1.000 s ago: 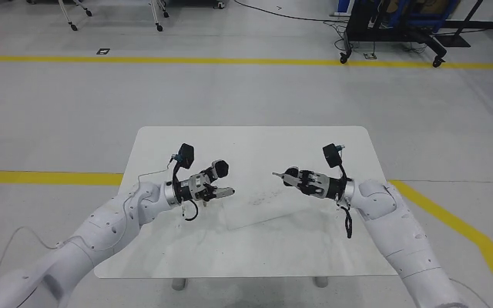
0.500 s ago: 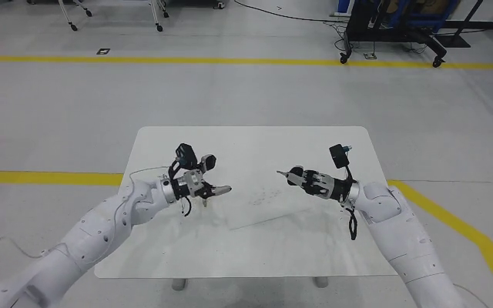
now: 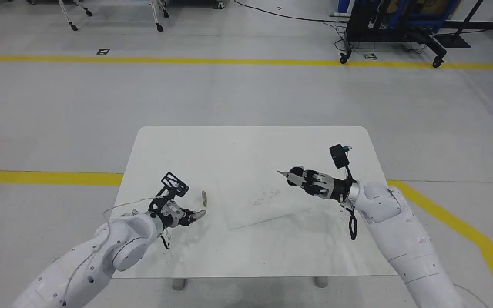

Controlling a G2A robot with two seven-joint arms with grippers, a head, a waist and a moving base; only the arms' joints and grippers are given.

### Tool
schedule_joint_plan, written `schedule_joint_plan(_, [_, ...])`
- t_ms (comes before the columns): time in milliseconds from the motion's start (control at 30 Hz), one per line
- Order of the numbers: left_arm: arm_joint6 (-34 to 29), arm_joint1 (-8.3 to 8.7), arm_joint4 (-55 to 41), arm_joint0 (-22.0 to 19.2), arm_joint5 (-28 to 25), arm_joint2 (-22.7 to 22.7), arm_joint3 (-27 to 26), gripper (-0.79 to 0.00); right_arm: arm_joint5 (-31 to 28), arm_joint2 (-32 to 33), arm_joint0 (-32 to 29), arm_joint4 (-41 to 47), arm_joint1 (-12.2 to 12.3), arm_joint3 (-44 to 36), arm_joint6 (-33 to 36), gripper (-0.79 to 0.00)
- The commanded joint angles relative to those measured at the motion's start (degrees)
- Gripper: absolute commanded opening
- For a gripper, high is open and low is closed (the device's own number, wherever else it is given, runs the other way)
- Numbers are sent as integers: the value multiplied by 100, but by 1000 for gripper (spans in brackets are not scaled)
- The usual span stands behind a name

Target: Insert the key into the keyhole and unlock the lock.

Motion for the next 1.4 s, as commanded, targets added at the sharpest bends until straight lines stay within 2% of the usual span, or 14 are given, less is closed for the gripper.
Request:
schedule_joint_plan(0, [-88, -28, -41, -13, -126, -7, 16, -203, 0, 0, 0, 0, 0, 0, 0, -785])
schedule_joint_plan(100, [-156, -109, -71, -106, -218, 26, 131, -215, 0, 0, 0, 0, 0, 0, 0, -785])
schedule_joint_plan(233, [-358, -264, -38, -338, -329, 168, 334, -299, 0, 0, 0, 0, 0, 0, 0, -785])
schedule_joint_plan(467, [-727, -634, -129, -832, -252, 538, 665, -388, 0, 0, 0, 0, 0, 0, 0, -785])
schedule_joint_plan(667, [-925, -936, -138, -1181, -284, 828, 1000, -357, 0, 0, 0, 0, 0, 0, 0, -785])
schedule_joint_plan(767, [-988, -1062, -150, -1313, -282, 918, 1188, -379, 0, 0, 0, 0, 0, 0, 0, -785])
schedule_joint_plan(867, [-976, -1162, -181, -1386, -289, 963, 1324, -425, 0, 0, 0, 0, 0, 0, 0, -785])
schedule_joint_plan(1067, [-1033, -1315, -110, -1461, -106, 993, 1459, -616, 0, 0, 0, 0, 0, 0, 0, -785])
schedule_joint_plan(1100, [-973, -1335, -135, -1460, -98, 975, 1482, -717, 0, 0, 0, 0, 0, 0, 0, -785])
schedule_joint_plan(1133, [-926, -1353, -158, -1457, -96, 958, 1505, -785, 0, 0, 0, 0, 0, 0, 0, -785])
schedule_joint_plan(1367, [-980, -1453, -28, -1462, -33, 893, 1625, -785, 0, 0, 0, 0, 0, 0, 0, -785])
